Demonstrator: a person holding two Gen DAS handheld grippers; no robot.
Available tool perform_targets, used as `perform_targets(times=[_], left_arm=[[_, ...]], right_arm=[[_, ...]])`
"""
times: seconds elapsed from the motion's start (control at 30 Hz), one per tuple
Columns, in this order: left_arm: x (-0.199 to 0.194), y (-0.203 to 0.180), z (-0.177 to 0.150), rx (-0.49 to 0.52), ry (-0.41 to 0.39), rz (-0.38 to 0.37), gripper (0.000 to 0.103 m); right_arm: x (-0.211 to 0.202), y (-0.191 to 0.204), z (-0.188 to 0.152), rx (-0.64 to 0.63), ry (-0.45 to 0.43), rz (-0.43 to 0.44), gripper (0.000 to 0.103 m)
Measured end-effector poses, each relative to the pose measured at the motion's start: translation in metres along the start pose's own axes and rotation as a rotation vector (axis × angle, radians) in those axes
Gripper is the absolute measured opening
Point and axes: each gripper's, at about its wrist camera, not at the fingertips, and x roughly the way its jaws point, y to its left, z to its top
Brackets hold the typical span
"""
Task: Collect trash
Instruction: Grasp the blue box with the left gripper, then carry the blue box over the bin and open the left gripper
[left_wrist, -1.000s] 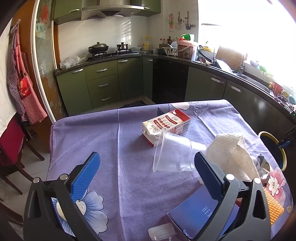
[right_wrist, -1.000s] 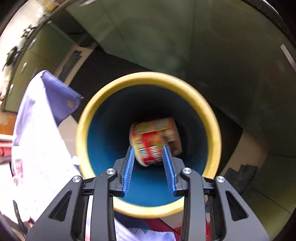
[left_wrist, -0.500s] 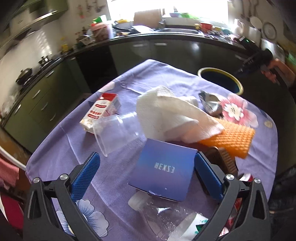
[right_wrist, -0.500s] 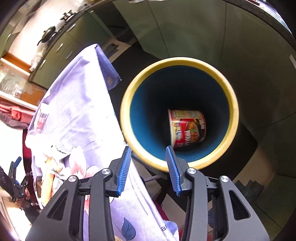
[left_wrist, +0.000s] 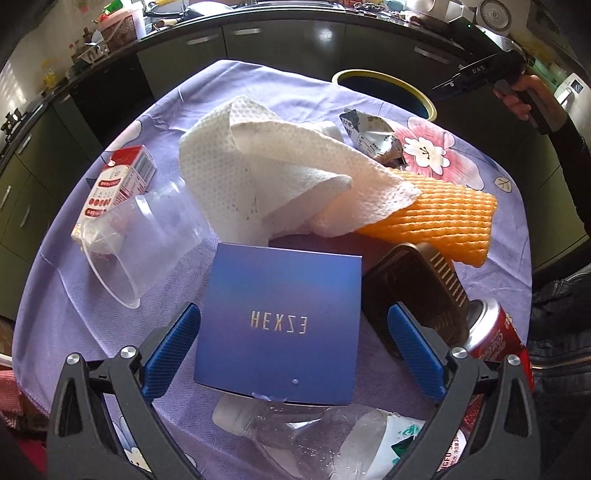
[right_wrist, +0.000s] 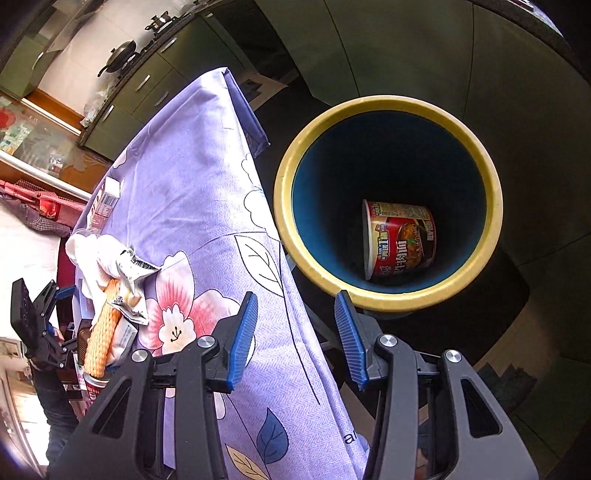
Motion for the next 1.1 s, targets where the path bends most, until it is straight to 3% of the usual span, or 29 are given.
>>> perform_targets(times=[0.2, 0.27, 0.4, 0.57, 0.83, 1.1], left_arm=[[0.009, -0.004, -0.002, 0.01, 0.039, 0.006, 0.091], [0.012, -0.001, -0.004, -0.001, 0.053, 0.005, 0.075], [0.013, 0.002, -0.005, -0.027, 0.05, -0.005, 0.074], [0.007, 0.003, -0.004, -0.061, 0.025, 0.036, 0.074], [-0.031, 0.009, 0.008, -0.114, -0.053, 0.089, 0.074], [-0.066, -0.032, 0.062, -0.076, -0.126, 0.082, 0.074]], right_arm=[[0.008, -0.007, -0.001, 0.006, 0.012, 0.01, 0.044], [0.009, -0.008, -0.001, 0.005, 0.013, 0.015, 0.044], [0.011, -0.008, -0.002, 0.0, 0.015, 0.022, 0.044], [0.014, -0.009, -0.003, -0.001, 0.014, 0.032, 0.044], [0.014, -0.012, -0.004, 0.001, -0.004, 0.051, 0.044], [-0.021, -0.025, -0.011, 0.005, -0.103, 0.094, 0.044]])
